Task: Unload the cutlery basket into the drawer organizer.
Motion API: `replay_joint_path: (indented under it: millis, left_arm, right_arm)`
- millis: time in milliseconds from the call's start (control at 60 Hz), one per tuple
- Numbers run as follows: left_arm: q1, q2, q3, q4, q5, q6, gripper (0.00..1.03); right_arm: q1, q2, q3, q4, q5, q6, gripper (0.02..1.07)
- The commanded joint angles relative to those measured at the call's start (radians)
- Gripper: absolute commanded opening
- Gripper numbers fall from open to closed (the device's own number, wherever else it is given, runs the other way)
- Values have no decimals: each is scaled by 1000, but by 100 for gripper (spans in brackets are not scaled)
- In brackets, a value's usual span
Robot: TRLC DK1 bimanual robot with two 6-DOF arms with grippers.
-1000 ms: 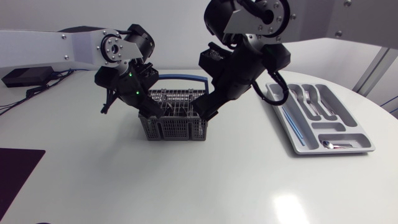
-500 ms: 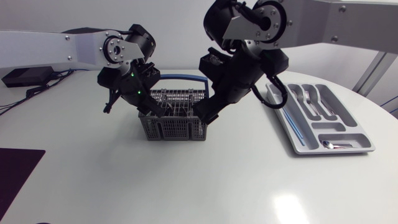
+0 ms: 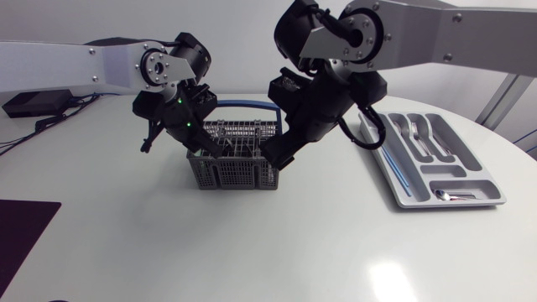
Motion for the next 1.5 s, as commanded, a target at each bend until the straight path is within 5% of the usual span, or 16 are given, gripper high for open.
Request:
replay_joint_path:
  millis: [0,450,950,1483]
  left_arm:
    - [-8,15,6,5,-1,28,6]
    - [-37,-36,-6,1,-3,37,6]
    - [-83,-87,-15,0,-136,89,6]
    - [-115,-200,-60,0,-167,160,6]
  right_arm:
    - [4,15,-26,-2,7,-10,102]
    - [10,-13,-52,-2,9,-10,102]
    - [29,-59,-100,4,9,-16,102]
    - [33,-114,-157,21,9,-27,102]
